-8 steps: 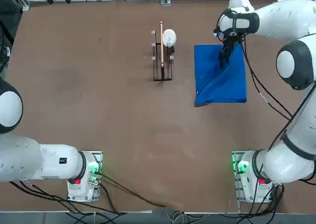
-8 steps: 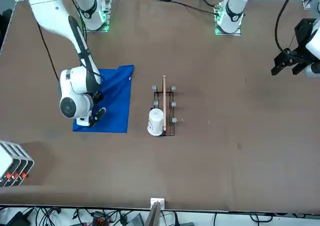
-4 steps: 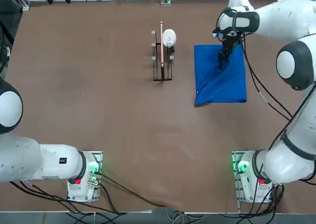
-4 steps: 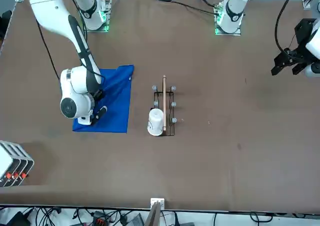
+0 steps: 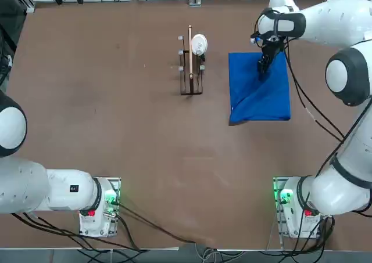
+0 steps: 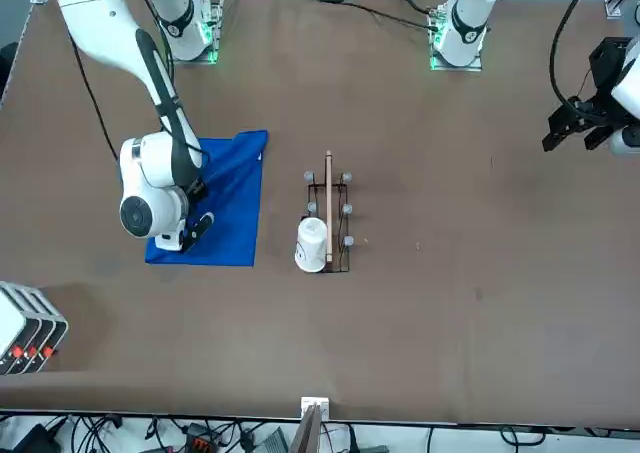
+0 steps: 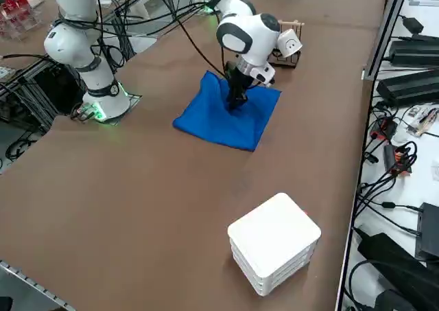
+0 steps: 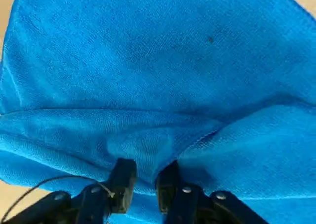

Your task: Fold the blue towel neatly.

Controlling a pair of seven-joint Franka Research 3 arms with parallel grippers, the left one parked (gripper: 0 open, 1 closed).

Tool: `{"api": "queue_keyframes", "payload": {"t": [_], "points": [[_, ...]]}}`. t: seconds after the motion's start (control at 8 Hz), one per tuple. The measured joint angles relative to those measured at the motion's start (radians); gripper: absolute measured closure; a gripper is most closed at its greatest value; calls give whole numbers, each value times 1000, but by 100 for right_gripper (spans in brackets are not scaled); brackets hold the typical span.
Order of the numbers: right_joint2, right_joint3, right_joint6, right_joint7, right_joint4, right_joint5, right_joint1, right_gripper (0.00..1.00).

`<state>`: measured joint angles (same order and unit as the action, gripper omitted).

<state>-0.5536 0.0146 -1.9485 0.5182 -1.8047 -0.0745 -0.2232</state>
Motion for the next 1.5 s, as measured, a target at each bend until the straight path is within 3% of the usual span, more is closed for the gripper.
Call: {"api": "queue_keyframes", "payload": {"t": [0.38, 0.75, 1.5], "points": [[1, 0, 22, -3, 31, 0, 0, 97], [1, -1, 24, -68, 69, 0, -4, 97], [-5, -6, 25, -266, 132, 0, -84, 97]]}}
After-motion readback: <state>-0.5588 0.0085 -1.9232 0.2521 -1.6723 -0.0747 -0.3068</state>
